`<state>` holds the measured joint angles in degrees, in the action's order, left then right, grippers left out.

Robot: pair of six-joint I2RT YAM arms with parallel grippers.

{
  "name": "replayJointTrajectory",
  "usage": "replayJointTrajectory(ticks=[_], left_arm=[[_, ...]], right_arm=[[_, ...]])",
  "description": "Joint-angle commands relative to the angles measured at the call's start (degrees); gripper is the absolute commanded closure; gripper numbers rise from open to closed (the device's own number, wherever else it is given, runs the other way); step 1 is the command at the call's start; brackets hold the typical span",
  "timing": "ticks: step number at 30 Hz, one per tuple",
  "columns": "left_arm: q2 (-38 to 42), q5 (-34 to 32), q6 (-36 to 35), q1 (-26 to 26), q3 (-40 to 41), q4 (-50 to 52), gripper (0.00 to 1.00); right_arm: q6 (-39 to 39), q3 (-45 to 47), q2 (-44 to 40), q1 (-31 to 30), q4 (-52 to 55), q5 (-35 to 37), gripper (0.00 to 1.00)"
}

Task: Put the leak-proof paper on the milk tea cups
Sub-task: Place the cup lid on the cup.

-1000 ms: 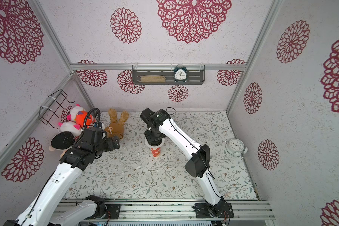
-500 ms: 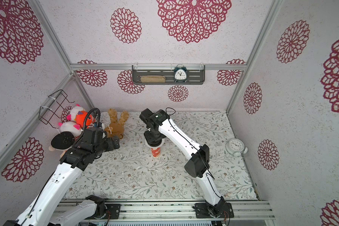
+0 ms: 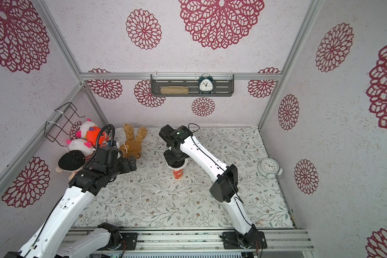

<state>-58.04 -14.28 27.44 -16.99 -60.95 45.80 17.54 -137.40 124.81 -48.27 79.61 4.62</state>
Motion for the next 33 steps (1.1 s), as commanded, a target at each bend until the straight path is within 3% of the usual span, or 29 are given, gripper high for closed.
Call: replayJointTrajectory(ticks=[1, 11, 33], left_arm=[[0.8, -0.9, -0.1, -0.6, 0.3, 0.3, 0.03], [0.9, -1.1, -0.2, -0.6, 0.1, 0.4, 0.03], [-0.2, 0.2, -0.5, -0.6, -2.4, 0.4, 0.03]], right_arm=[[-0.7, -0.5, 0.1, -0.3, 1.3, 1.0, 0.22], [-0.5, -1.3, -0.7, -0.2, 1.0, 1.4, 0.13], [-0.4, -3.2, -2.7, 0.4, 0.3, 1.2, 0.08]])
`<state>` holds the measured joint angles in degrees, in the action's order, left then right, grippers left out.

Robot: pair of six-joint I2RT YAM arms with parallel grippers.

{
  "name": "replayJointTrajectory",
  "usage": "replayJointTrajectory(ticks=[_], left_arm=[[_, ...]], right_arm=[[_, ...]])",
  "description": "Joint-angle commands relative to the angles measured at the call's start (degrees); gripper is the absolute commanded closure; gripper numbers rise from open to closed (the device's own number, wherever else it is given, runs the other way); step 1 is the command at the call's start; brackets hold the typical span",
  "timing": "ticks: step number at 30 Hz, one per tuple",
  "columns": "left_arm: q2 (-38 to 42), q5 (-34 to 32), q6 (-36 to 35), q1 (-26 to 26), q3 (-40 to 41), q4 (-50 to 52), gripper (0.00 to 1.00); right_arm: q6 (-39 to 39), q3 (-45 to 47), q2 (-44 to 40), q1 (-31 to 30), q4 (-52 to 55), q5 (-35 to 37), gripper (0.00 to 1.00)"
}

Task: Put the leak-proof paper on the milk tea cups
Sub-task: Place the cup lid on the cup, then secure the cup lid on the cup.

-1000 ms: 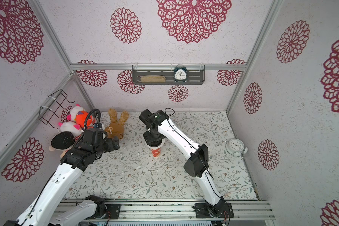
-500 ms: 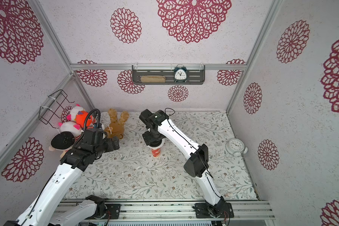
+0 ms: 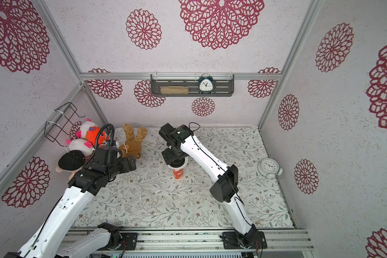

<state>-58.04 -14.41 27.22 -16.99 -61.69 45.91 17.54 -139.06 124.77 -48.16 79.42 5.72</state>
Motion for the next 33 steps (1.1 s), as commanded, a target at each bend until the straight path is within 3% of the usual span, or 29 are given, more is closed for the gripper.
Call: replayJointTrajectory(ticks=[1, 9, 16, 20, 25, 33], left_arm=[[-0.4, 0.8, -0.4, -0.6, -1.9, 0.4, 0.03], [-7.1, 12.2, -1.5, -2.1, -9.7, 3.4, 0.03], [-20.8, 15.2, -6.2, -9.9, -20.7, 6.9, 0.00], [-30.2, 18.5, -9.6, -12.5, -27.3, 9.0, 0.04], [-38.3, 21.7, -11.4, -14.5, -34.4, 12.7, 0.07], [-41.7, 22.5, -11.6, -15.5, -36.7, 14.8, 0.08]], right_arm=[[-0.4, -1.6, -3.0, 0.3, 0.5, 0.4, 0.08], [5.2, 2.1, -12.0, 3.7, -3.9, 3.6, 0.11], [12.6, 32.6, -32.6, 12.4, -22.6, -3.3, 0.14], [14.5, 44.3, -39.7, 16.2, -26.5, -5.0, 0.15], [15.3, 53.2, -45.0, 18.5, -28.7, -6.4, 0.16], [15.7, 60.0, -48.2, 20.1, -30.4, -7.9, 0.16]])
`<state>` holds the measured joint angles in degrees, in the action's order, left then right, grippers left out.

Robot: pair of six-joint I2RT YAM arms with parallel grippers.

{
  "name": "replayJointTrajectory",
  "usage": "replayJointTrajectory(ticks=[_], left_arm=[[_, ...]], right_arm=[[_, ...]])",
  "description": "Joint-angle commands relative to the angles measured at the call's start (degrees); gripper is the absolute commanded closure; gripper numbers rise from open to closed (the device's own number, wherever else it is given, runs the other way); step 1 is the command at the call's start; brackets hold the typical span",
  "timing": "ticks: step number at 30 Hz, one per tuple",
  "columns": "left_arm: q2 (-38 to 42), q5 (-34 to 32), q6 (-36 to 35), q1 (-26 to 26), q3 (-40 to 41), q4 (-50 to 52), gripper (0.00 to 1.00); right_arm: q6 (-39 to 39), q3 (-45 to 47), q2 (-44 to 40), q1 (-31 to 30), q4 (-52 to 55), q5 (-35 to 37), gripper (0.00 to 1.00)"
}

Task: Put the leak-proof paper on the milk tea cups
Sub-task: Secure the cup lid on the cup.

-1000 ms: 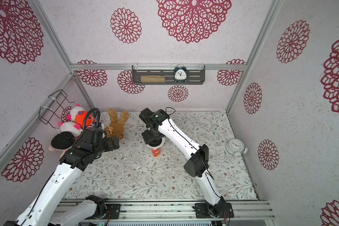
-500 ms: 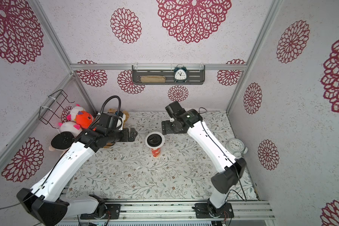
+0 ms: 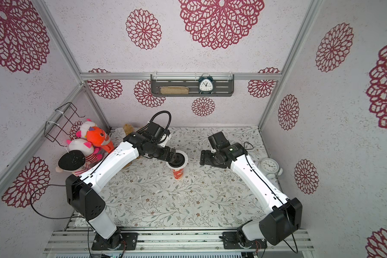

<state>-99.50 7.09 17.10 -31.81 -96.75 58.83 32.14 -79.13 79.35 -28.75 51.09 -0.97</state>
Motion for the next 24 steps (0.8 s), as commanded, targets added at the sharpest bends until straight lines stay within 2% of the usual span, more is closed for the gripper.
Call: replayJointTrajectory(ticks=[1, 13, 24], left_arm=[[-0.3, 0.8, -1.5, -0.8, -1.7, 2.2, 0.08], [-1.6, -3.0, -0.7, -1.0, -1.2, 1.3, 0.08], [-2.4, -3.8, -0.1, -1.0, -1.3, -0.9, 0.09]], right_arm=[[1.0, 0.4, -2.8, 0.7, -2.2, -1.3, 0.16], [0.7, 1.3, -3.0, 1.0, -2.9, -2.1, 0.17], [0.3, 1.4, -3.0, 1.1, -2.9, -2.2, 0.17]])
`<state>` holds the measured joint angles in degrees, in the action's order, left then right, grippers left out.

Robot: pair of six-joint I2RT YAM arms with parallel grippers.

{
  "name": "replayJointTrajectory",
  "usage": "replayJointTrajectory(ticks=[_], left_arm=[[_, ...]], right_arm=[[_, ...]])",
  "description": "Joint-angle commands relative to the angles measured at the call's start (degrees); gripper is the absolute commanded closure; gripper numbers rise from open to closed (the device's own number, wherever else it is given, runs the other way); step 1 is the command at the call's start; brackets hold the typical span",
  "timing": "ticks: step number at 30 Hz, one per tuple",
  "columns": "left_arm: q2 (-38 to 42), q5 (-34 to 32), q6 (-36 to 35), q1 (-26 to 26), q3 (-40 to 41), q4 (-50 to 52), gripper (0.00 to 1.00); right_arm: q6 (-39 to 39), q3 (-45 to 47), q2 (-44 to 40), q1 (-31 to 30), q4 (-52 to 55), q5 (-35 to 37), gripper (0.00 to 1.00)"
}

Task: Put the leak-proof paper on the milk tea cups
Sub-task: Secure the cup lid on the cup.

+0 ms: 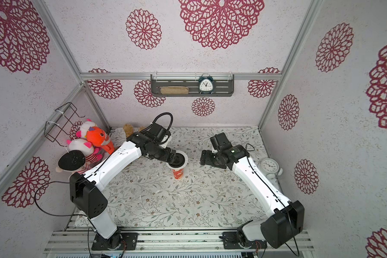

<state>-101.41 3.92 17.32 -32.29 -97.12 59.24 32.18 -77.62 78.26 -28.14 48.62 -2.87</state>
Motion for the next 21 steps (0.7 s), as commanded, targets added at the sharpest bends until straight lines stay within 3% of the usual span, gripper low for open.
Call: replayJointTrajectory(ticks=[1, 21], left_arm=[[-0.6, -0.8, -0.4, -0.5, -1.0, -1.3, 0.09], [-2.8, -2.0, -0.4, -0.4, -0.5, 1.0, 0.11]], right_arm=[[0.2, -0.1, -2.0, 0.4, -0.4, -0.4, 0.18], [-0.7, 1.1, -0.3, 0.4, -1.3, -3.3, 0.20]])
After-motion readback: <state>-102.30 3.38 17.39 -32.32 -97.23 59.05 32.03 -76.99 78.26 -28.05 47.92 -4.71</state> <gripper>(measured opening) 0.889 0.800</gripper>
